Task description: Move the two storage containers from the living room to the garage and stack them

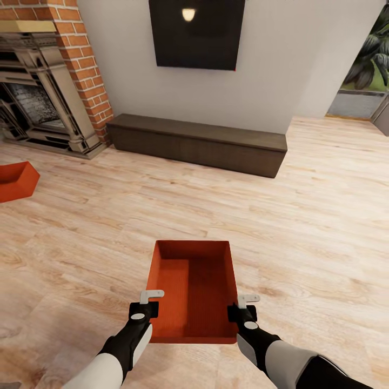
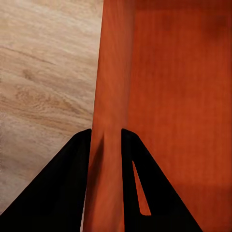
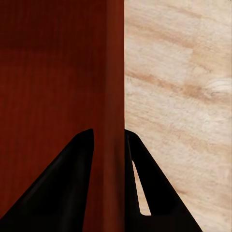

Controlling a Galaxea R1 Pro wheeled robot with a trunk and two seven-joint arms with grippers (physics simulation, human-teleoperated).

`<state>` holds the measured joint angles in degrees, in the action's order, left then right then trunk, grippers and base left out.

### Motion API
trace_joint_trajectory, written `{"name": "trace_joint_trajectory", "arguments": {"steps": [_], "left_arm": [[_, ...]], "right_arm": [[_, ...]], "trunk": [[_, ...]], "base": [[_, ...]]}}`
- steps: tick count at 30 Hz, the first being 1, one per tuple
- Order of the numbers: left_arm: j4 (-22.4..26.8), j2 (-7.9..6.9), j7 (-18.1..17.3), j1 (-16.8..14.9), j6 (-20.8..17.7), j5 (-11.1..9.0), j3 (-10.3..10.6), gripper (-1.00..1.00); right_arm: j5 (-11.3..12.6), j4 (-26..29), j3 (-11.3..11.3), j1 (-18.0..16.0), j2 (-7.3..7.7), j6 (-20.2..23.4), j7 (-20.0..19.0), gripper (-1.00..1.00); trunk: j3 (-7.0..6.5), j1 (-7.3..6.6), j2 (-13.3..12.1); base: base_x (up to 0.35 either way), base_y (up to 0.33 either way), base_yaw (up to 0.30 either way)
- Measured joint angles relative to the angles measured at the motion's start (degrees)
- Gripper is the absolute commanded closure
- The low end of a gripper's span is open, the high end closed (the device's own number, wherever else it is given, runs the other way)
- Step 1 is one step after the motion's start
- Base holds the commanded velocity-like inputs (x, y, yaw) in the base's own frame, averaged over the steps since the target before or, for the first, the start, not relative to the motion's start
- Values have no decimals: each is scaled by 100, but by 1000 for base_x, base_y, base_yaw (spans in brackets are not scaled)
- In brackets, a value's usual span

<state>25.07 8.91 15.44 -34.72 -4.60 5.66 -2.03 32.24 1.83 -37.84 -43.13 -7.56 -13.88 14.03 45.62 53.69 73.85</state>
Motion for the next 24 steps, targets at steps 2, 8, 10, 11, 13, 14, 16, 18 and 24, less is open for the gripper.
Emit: {"name": "trace_joint_trajectory", "arguments": {"steps": [2, 8, 10, 11, 13, 14, 16, 18, 24], "left_arm": [[1, 0, 2, 0, 1, -3, 4, 100], [-3, 0, 0, 0, 1, -1, -1, 100], [1, 0, 2, 0, -3, -3, 4, 100], [3, 0, 2, 0, -4, -2, 6, 100], [4, 0, 2, 0, -3, -3, 6, 100], [3, -1, 3, 0, -3, -4, 6, 100], [5, -1, 2, 0, -2, -3, 8, 100], [5, -1, 3, 0, -1, -5, 9, 100], [2, -1, 2, 0, -2, -5, 7, 100]], "right_arm": [[0, -1, 1, 0, 0, -2, 0, 100], [-1, -1, 0, 0, 0, 2, 0, 100], [-3, -1, 3, 0, 0, 2, 0, 100], [-5, -3, 7, 0, 0, -1, -1, 100], [-2, -1, 5, 0, 0, -2, 0, 100], [-1, 0, 3, 0, 0, 1, 0, 100], [0, 0, 3, 0, 0, -4, 0, 100], [1, 1, 1, 0, 0, -5, 0, 100], [-1, 0, 2, 0, 0, 0, 0, 100]], "trunk": [[-36, -44, -80], [-144, -176, -321], [-180, -220, -401], [-198, -242, -441], [-233, -286, -522], [-251, -308, -562], [-287, -352, -642], [-323, -396, -722], [-431, -527, -963]], "base": [[0, 0, 0], [0, 0, 0], [0, 0, 0], [0, 0, 0], [0, 0, 0], [0, 0, 0], [0, 0, 0], [0, 0, 0], [0, 0, 0]]}}
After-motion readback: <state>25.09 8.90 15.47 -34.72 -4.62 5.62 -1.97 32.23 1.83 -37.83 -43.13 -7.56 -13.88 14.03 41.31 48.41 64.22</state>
